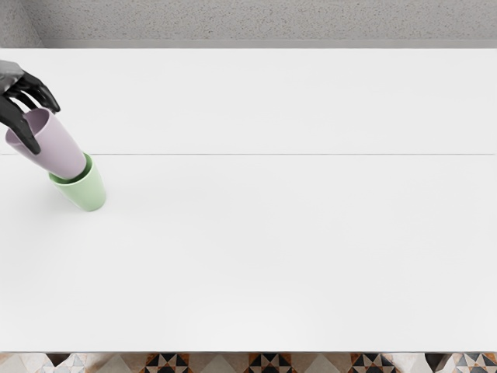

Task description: Pick up cup and place in cup with left hand

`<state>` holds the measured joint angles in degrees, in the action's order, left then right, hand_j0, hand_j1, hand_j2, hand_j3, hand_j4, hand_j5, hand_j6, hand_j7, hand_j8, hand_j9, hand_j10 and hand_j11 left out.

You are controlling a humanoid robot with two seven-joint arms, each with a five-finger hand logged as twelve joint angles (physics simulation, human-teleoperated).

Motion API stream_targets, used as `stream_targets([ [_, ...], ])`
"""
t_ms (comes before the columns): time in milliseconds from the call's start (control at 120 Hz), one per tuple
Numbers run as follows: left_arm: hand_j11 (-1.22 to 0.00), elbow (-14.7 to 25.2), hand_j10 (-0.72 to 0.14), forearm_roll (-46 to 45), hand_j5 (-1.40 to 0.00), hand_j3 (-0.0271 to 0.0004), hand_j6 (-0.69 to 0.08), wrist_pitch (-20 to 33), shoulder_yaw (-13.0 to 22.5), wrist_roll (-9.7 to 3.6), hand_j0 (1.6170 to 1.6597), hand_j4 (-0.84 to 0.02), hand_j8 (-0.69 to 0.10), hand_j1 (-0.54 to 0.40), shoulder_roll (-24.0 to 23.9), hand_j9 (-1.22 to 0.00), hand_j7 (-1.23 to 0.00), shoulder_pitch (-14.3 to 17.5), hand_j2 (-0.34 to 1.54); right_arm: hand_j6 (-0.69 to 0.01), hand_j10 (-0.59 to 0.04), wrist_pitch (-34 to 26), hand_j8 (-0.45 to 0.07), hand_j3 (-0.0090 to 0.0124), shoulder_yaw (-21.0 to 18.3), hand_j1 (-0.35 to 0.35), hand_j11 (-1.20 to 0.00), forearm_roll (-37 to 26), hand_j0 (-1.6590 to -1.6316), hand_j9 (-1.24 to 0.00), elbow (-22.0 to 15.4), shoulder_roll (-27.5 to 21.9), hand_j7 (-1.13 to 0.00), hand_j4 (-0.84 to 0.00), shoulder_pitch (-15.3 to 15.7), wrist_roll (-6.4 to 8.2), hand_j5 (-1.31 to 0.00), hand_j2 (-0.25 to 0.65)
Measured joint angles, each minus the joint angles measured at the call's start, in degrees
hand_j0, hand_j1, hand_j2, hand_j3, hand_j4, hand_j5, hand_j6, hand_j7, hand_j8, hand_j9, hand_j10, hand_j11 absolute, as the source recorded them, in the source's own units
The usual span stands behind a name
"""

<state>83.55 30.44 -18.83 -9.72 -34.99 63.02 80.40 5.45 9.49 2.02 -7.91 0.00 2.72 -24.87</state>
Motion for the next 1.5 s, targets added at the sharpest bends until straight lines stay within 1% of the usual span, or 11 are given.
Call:
stream_targets([
  [158, -0.69, -0.2, -0.362, -0.3, -0.71, 0.0, -0.405, 0.6, -0.2, 0.0, 1.6566, -0.511, -0.316, -0.203, -0.2, -0.68, -0.7, 0.0, 0.45, 0.0, 0.0, 0.0, 0.0, 0.0, 0.0, -0.349, 0.0, 0.0, -1.6581, 0.0, 0.0, 0.0, 0.0, 0.0, 0.0, 0.0, 0.0, 0.0],
  [292, -0.64, -0.2, -0.37, -0.4, -0.65, 0.0, -0.422, 0.7, -0.1, -0.01, 1.657, -0.476, -0.325, -0.168, -0.1, -0.63, -0.64, 0.0, 0.31, 0.0, 0.0, 0.0, 0.0, 0.0, 0.0, -0.349, 0.0, 0.0, -1.6581, 0.0, 0.0, 0.0, 0.0, 0.0, 0.0, 0.0, 0.0, 0.0],
  [408, -0.61, -0.2, -0.369, -0.6, -0.61, 0.0, -0.426, 0.7, 0.0, -0.01, 1.6574, -0.457, -0.328, -0.153, -0.3, -0.6, -0.61, 0.1, 0.25, 0.0, 0.0, 0.0, 0.0, 0.0, 0.0, -0.349, 0.0, 0.0, -1.6581, 0.0, 0.0, 0.0, 0.0, 0.0, 0.0, 0.0, 0.0, 0.0],
  [492, -0.54, -0.2, -0.35, -1.8, -0.54, 0.0, -0.387, 0.8, -0.1, -0.01, 1.6576, -0.407, -0.321, -0.107, -0.4, -0.53, -0.54, 0.2, 0.19, 0.0, 0.0, 0.0, 0.0, 0.0, 0.0, -0.349, 0.0, 0.0, -1.6581, 0.0, 0.0, 0.0, 0.0, 0.0, 0.0, 0.0, 0.0, 0.0],
  [608, -0.4, -0.3, -0.272, -3.3, -0.4, 0.0, -0.293, 1.0, -0.2, -0.01, 1.6578, -0.304, -0.256, 0.006, -0.3, -0.4, -0.4, 0.2, 0.12, 0.0, 0.0, 0.0, 0.0, 0.0, 0.0, -0.349, 0.0, 0.0, -1.6581, 0.0, 0.0, 0.0, 0.0, 0.0, 0.0, 0.0, 0.0, 0.0],
  [708, -0.31, -0.4, -0.223, -3.9, -0.32, 0.0, -0.236, 1.1, -0.3, -0.01, 1.6579, -0.243, -0.214, 0.074, -0.3, -0.31, -0.32, 0.2, 0.09, 0.0, 0.0, 0.0, 0.0, 0.0, 0.0, -0.349, 0.0, 0.0, -1.6581, 0.0, 0.0, 0.0, 0.0, 0.0, 0.0, 0.01, 0.0, 0.0],
  [942, -0.22, -0.5, -0.165, -6.8, -0.22, 0.0, -0.17, 1.1, -0.5, -0.01, 1.658, -0.172, -0.163, 0.155, -1.3, -0.22, -0.22, 0.4, 0.05, 0.0, 0.0, 0.0, 0.0, 0.0, 0.0, -0.349, 0.0, 0.0, -1.6581, 0.0, 0.0, 0.0, 0.0, 0.0, 0.0, 0.0, 0.0, 0.0],
  [1100, -0.16, -0.2, -0.125, -10.2, -0.16, 0.0, -0.129, 0.5, -0.7, -0.01, 1.658, -0.129, -0.125, 0.204, -2.0, -0.16, -0.16, 1.8, 0.03, 0.0, 0.0, 0.0, 0.0, 0.0, 0.0, -0.349, 0.0, 0.1, -1.6581, 0.0, 0.0, 0.0, 0.0, 0.0, 0.0, 0.0, 0.0, 0.0],
  [1275, -0.11, 0.9, -0.09, -15.4, -0.11, 0.0, -0.093, -4.3, -3.6, -0.01, 1.658, -0.092, -0.091, 0.247, -3.6, -0.11, -0.11, 1.7, 0.02, 0.0, 0.0, 0.0, 0.0, 0.0, 0.0, -0.349, 0.0, 0.1, -1.6581, 0.0, 0.0, 0.0, 0.0, 0.0, 0.0, 0.0, 0.0, 0.0],
  [1392, -0.08, 1.6, -0.065, -22.9, -0.08, 0.0, -0.067, -11.5, -6.2, -0.01, 1.658, -0.067, -0.066, 0.276, -3.8, -0.08, -0.08, 1.5, 0.01, 0.0, 0.0, 0.0, 0.0, 0.0, 0.0, -0.349, 0.0, 0.1, -1.6581, 0.0, 0.0, 0.0, 0.0, 0.0, 0.0, 0.0, 0.0, 0.0],
  [1500, -0.06, 1.8, -0.049, -34.0, -0.06, 0.0, -0.051, -14.6, -7.1, -0.01, 1.658, -0.05, -0.05, 0.294, -4.2, -0.06, -0.06, -0.3, 0.01, 0.0, 0.0, 0.0, 0.0, 0.0, 0.0, -0.349, 0.0, 0.1, -1.6581, 0.0, 0.0, 0.0, 0.0, 0.0, 0.0, 0.0, 0.0, 0.0],
])
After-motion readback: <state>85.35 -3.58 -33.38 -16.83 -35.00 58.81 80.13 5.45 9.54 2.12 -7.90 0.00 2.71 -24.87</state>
